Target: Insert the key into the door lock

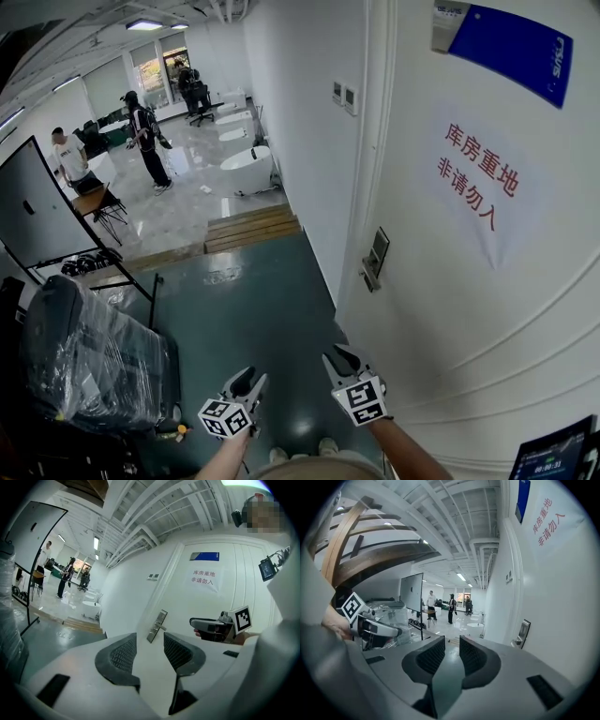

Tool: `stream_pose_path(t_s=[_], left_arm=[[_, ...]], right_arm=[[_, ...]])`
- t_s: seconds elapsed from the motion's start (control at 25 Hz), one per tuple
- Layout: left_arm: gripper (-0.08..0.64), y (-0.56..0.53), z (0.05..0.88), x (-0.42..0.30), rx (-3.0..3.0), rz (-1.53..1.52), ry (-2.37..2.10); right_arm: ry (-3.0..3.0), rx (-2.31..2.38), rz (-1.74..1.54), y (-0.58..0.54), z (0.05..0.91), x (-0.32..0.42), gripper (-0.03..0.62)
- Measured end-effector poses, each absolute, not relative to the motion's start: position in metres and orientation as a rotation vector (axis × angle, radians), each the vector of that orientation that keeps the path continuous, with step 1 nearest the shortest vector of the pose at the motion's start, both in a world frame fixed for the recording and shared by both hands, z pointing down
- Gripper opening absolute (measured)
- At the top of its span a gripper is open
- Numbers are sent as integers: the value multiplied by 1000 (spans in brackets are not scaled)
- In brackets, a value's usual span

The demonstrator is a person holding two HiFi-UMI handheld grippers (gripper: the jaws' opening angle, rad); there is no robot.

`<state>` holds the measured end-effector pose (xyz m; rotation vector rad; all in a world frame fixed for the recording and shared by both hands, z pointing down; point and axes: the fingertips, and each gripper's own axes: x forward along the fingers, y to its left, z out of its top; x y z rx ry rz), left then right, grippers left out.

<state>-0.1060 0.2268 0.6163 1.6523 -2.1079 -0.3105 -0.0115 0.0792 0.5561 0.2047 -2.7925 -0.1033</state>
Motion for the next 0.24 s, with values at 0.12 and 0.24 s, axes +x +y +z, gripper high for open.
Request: stream_pose_path(t_s=[0.12,0.24], left_arm=[[196,227,619,-107,1658,-314,-2096],[196,229,621,-110,1659,-327,-2091]], right_arm=[[-2783,208,-92,80,557,-11,101],[-2785,216,-89,81,555,-11,101]])
